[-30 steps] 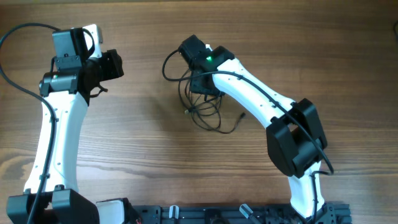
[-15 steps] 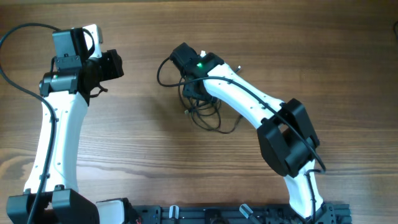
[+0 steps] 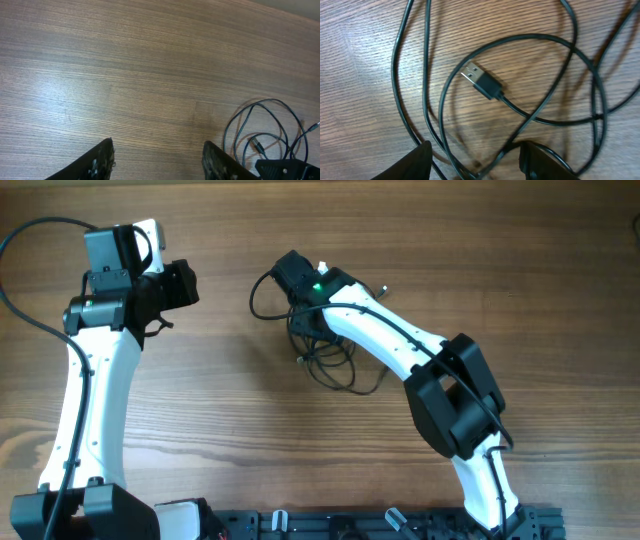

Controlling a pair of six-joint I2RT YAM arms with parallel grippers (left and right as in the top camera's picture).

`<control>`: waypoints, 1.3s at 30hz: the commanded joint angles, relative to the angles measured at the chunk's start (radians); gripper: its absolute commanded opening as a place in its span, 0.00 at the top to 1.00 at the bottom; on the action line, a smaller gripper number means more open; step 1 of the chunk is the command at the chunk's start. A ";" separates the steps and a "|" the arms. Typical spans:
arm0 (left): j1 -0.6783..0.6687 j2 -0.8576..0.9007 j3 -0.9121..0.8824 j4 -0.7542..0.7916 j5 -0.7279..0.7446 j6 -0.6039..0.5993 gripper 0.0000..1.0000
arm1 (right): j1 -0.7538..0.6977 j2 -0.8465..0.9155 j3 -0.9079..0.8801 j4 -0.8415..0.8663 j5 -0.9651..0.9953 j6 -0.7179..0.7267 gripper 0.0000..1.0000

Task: Untangle cables
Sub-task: 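Lower the lifted cables back onto the table with the right gripper, then grasp a black cable with the right gripper and drag it up-right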

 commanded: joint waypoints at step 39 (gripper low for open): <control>0.005 0.003 0.004 -0.004 0.016 -0.008 0.42 | -0.016 -0.134 0.061 -0.011 -0.016 -0.218 0.95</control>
